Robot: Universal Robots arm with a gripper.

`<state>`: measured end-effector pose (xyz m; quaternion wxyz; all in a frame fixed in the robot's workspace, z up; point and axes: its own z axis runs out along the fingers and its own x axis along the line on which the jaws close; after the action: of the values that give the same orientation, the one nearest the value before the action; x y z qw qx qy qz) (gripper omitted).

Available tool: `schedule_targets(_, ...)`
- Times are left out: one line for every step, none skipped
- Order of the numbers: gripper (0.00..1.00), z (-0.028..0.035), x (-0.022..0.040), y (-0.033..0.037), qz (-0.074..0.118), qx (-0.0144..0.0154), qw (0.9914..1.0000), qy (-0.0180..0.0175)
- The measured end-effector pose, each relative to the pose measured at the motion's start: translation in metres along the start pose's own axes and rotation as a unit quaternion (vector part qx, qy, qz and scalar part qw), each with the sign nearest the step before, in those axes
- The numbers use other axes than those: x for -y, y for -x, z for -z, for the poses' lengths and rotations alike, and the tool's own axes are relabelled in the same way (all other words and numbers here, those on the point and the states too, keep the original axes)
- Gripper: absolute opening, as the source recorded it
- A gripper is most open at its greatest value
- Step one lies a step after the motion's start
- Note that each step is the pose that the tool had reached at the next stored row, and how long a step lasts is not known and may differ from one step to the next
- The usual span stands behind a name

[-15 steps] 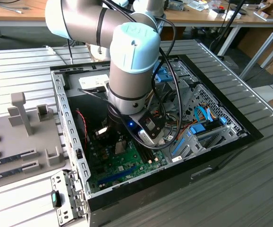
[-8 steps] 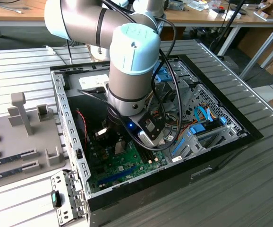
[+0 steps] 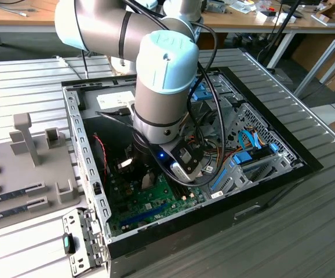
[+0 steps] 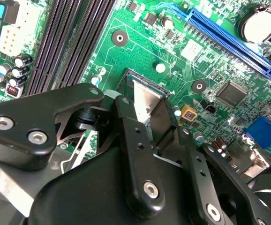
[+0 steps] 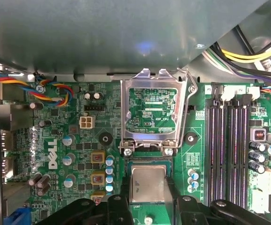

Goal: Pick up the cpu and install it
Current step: 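Place the cpu into insertion slot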

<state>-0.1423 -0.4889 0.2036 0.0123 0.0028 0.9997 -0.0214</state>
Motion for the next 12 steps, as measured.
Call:
schedule_targets(0.41, 0.0000, 0.0002, 0.0000, 0.000, 0.0000, 1.00000, 0.0000)
schedule_targets(0.41, 0.0002, 0.0006, 0.0000, 0.000, 0.0000, 1.00000, 0.0000)
schedule_targets(0.41, 0.0013, 0.0007, 0.0001, 0.000, 0.0000, 1.00000, -0.0001)
schedule_targets(0.41, 0.0027, 0.0007, 0.0001, 0.000, 0.0000, 1.00000, 0.0000)
schedule_targets(0.41, 0.0053, 0.0008, 0.0002, 0.000, 0.0001, 1.00000, 0.0000)
schedule_targets(0.41, 0.0058, 0.0008, 0.0002, 0.000, 0.0001, 1.00000, 0.0001)
schedule_targets(0.41, 0.0058, 0.0008, 0.0002, 0.000, 0.0002, 1.00000, 0.0002)
schedule_targets(0.41, 0.0062, 0.0009, 0.0002, 0.000, 0.0001, 1.00000, 0.0001)
schedule_targets(0.41, 0.0070, 0.0010, 0.0002, 0.000, -0.0001, 1.00000, -0.0002)
schedule_targets(0.41, 0.0083, 0.0010, 0.0002, 0.000, 0.0000, 1.00000, -0.0001)
schedule_targets(0.41, 0.0108, 0.0011, 0.0003, 0.000, 0.0001, 1.00000, 0.0000)
schedule_targets(0.41, 0.0124, 0.0012, 0.0003, 0.000, 0.0000, 1.00000, 0.0000)
